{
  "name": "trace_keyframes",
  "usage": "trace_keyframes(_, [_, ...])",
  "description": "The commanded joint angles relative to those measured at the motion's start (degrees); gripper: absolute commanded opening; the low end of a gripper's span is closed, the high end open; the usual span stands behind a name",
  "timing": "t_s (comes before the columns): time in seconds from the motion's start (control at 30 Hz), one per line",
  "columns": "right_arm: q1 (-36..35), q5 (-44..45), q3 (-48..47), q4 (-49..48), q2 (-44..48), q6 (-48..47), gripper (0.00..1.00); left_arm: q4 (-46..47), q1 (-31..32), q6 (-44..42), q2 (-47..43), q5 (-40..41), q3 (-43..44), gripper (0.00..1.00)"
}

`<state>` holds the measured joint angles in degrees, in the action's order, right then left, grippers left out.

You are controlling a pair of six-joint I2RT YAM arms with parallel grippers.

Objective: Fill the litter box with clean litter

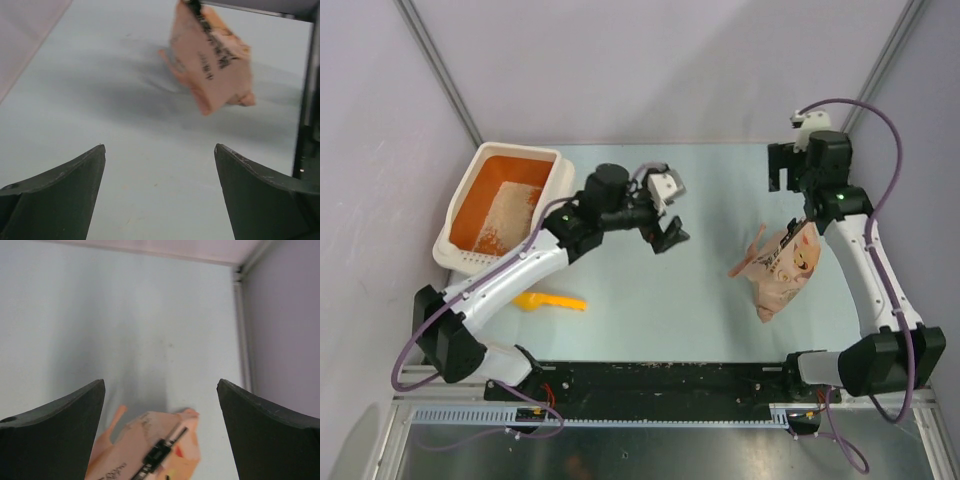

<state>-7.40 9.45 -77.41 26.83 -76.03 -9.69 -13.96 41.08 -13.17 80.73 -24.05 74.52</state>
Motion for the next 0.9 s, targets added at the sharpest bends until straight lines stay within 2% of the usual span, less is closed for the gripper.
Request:
trace_keyframes(0.0, [5.0,7.1,-3.2,2.5,5.6,-0.2,1.00,0.1,4.9,-3.0,2.2,-0.6,2.1,0.93])
trace_keyframes(0.1, [8.5,10.1,-3.2,4.0,6.9,1.7,0.99,1.1,7.6,0.2,7.9,-3.7,6.6,0.89])
trace_keyframes(0.23, [13.2,7.8,-3.3,5.0,9.9,5.9,0.98,4.6,11.3,3.7,15.9,-7.5,12.9,0.82])
trace_keyframes(0.4, [17.6,1.9,-3.6,5.5,11.0,9.4,0.98,11.2,15.1,4.5,24.8,-11.4,17.1,0.84])
trace_keyframes(0.43, [17.9,1.5,-3.6,5.7,10.9,9.4,0.98,16.5,15.8,6.7,25.1,-11.5,16.3,0.85])
trace_keyframes(0.57, [19.3,-0.3,-3.6,6.7,10.9,11.7,0.98,24.6,16.8,12.8,27.0,-5.6,14.3,0.85])
trace_keyframes(0.63, [20.8,-2.0,-3.6,6.8,10.9,13.2,0.97,27.6,16.8,19.0,28.7,-2.9,14.3,0.85])
trace_keyframes(0.7, [22.3,-4.0,-3.6,6.9,10.7,14.6,0.97,28.8,17.4,21.9,29.7,0.1,14.2,0.83])
trace_keyframes(0.87, [25.9,-7.7,-3.1,7.1,10.4,16.9,0.95,29.5,19.1,24.2,33.6,1.8,14.5,0.75])
